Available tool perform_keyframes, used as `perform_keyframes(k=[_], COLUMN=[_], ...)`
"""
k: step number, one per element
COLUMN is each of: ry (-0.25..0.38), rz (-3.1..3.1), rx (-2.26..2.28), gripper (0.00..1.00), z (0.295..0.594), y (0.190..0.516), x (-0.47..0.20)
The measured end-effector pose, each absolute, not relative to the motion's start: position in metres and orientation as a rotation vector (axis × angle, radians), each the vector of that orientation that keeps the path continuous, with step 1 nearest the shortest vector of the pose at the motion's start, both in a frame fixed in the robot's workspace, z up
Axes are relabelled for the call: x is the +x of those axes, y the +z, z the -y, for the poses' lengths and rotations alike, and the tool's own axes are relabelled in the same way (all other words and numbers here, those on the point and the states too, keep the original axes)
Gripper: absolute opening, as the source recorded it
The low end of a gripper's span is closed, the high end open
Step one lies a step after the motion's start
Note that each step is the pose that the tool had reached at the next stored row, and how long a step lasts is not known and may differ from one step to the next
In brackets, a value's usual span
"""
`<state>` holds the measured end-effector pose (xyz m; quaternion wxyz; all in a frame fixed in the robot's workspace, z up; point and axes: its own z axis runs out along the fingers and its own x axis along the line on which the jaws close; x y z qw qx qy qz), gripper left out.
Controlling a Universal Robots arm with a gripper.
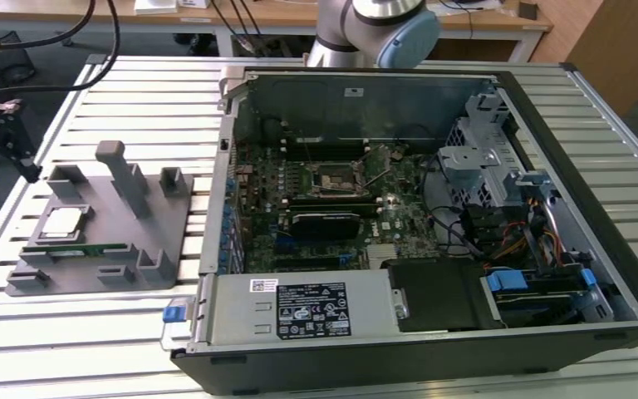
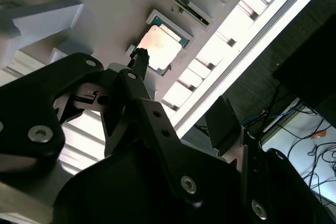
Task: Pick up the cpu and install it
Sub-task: 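Pick up the cpu and move it towards the insertion slot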
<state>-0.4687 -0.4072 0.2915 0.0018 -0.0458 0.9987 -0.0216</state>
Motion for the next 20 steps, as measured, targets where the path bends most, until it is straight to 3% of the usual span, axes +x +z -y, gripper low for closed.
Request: perform_keyframes(k=[20], ry=[-0.032], rz=[-3.142], rx=[-0.144], gripper=[0.71], z=[0.408], y=[0.263], x=[-0.453])
